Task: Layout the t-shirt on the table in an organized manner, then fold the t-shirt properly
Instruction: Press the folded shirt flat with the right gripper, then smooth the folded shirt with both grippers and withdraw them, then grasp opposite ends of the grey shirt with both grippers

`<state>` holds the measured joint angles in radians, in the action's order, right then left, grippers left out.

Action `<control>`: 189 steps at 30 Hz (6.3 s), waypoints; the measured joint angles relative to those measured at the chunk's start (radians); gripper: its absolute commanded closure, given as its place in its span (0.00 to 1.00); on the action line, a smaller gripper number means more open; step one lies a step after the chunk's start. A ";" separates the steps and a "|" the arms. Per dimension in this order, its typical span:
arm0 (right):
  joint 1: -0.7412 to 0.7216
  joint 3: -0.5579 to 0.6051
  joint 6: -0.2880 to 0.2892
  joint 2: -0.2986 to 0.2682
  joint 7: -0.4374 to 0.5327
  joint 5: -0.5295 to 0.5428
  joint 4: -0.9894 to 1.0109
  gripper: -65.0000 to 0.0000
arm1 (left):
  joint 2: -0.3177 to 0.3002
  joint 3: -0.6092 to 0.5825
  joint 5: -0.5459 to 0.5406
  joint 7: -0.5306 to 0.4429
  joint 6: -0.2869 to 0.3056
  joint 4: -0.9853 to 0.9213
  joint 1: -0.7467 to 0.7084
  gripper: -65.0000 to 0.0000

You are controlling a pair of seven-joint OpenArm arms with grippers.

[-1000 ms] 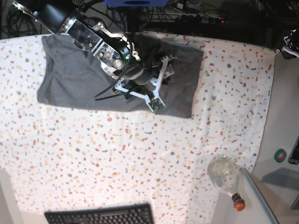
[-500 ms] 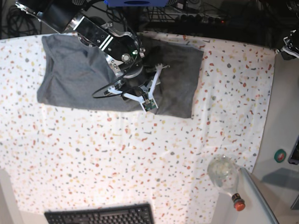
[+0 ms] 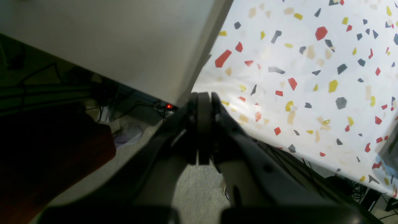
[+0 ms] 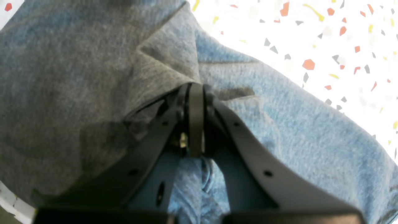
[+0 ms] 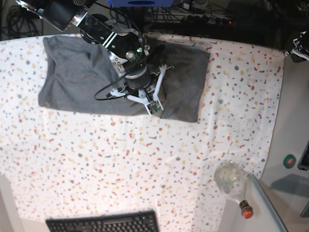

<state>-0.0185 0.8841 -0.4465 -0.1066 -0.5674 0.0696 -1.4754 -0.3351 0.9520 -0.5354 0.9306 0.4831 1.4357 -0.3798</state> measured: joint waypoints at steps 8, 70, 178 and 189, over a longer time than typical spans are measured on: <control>0.000 -0.087 0.002 -0.004 0.002 0.000 0.000 1.00 | 0.000 0.000 0.000 0.000 0.000 0.000 0.000 1.00; -0.006 -0.265 0.007 -0.022 0.016 -0.014 0.071 1.00 | 0.128 -0.917 0.015 -0.087 -0.050 0.034 0.178 1.00; 0.113 -1.238 0.904 -0.171 -0.361 0.821 0.396 0.72 | 0.169 -0.838 0.368 -0.363 0.206 -0.032 0.104 1.00; 0.112 -1.238 0.909 -0.171 -0.359 0.827 0.396 0.77 | 0.189 -0.835 0.373 -0.363 0.205 -0.031 0.099 1.00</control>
<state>0.0933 -0.3538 0.4625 -0.2771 -0.9268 0.8963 -1.0798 -0.1463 0.1165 -0.1623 0.5674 0.6884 1.4052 -0.2806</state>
